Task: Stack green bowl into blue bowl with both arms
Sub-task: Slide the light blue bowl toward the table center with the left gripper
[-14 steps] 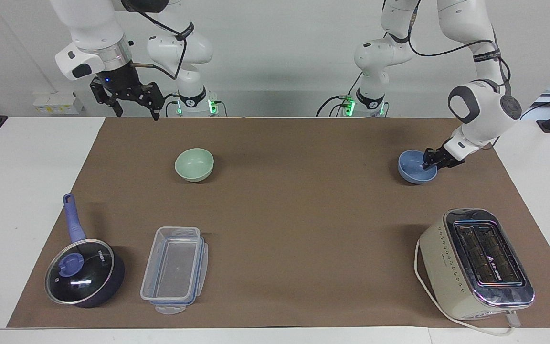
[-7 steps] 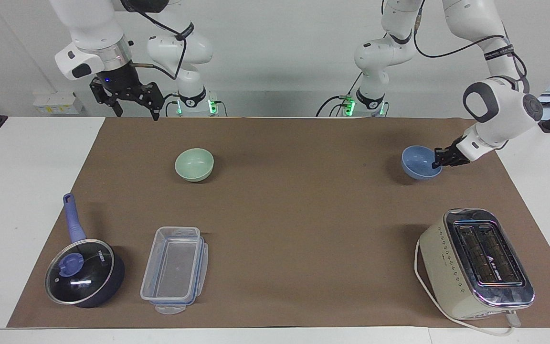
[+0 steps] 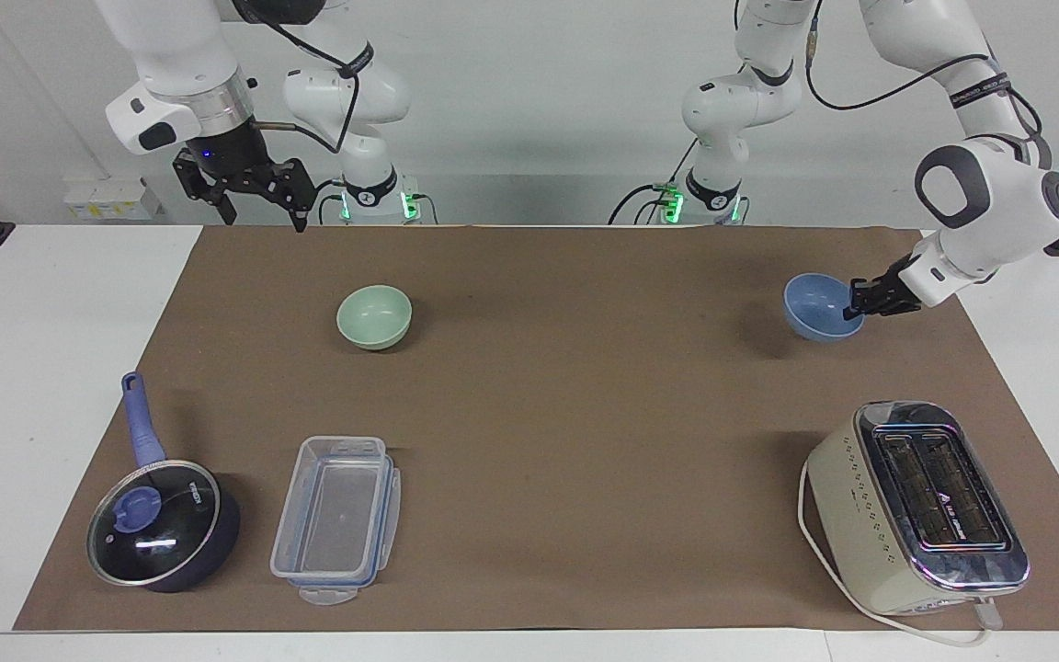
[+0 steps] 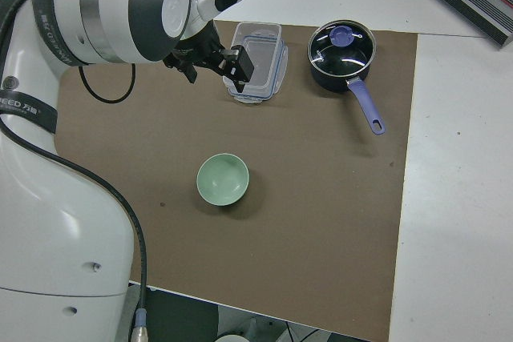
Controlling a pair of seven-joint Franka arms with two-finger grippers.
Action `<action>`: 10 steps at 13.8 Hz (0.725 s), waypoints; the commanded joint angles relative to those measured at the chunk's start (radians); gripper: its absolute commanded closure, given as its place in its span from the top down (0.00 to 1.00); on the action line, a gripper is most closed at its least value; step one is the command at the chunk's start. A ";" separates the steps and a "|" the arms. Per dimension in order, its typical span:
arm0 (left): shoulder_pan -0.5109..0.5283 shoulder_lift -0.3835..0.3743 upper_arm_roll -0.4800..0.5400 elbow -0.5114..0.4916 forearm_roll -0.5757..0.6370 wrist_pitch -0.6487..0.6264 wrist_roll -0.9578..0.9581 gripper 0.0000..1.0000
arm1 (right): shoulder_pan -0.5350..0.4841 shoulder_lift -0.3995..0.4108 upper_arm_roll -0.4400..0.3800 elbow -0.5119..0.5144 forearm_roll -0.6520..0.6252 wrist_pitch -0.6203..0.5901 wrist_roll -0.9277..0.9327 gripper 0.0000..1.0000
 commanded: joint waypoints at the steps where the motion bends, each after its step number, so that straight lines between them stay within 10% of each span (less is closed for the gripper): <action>1: -0.089 0.002 0.008 0.001 -0.015 -0.005 -0.101 0.00 | -0.011 -0.022 0.006 -0.027 0.008 0.010 0.012 1.00; 10: -0.491 -0.021 0.008 -0.082 -0.041 0.157 -0.603 0.00 | -0.011 -0.022 0.006 -0.027 0.008 0.010 0.010 1.00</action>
